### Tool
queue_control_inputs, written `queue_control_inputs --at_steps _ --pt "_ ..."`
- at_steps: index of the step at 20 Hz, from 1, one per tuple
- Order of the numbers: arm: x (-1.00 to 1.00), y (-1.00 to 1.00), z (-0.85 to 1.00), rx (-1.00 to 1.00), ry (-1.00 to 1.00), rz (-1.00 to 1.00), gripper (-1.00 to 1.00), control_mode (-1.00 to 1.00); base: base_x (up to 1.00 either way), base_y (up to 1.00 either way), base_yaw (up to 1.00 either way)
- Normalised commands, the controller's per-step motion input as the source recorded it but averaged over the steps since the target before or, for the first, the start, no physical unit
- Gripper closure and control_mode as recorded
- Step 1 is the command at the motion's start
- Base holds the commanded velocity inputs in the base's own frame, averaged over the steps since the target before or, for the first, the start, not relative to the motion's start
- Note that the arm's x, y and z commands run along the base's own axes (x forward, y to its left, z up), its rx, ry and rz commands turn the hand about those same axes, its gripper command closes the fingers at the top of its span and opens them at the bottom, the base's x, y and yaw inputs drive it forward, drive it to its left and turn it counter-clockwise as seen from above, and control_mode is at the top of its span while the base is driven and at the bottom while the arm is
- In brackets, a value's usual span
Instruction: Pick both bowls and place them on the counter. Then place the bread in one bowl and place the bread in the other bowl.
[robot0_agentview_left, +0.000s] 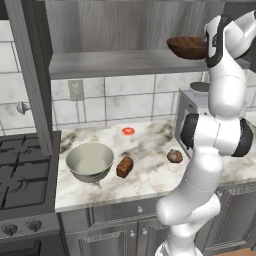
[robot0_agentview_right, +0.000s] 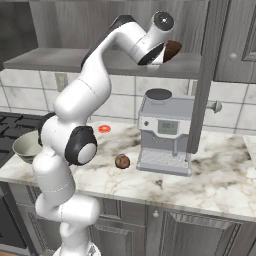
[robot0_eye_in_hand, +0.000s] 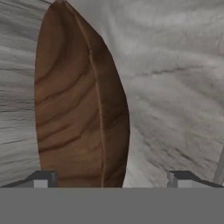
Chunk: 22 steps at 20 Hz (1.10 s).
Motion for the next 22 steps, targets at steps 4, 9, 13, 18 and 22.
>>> queue_control_inputs --at_steps 4,9,13,18,22 --pt "0.20 0.00 -0.04 0.00 0.01 0.00 -1.00 -1.00 0.00 0.00 0.00" --pt "0.01 0.00 -0.07 0.00 0.00 0.01 1.00 -1.00 0.00 0.00 0.00" --pt "0.03 -0.01 -0.09 0.00 0.04 0.02 1.00 -1.00 0.00 0.00 0.00" --pt "-0.05 -0.06 -0.04 0.00 0.00 0.05 1.00 -1.00 0.00 0.00 0.00" --pt "-0.18 0.00 -0.02 0.00 0.00 0.04 1.00 -1.00 0.00 0.00 0.00"
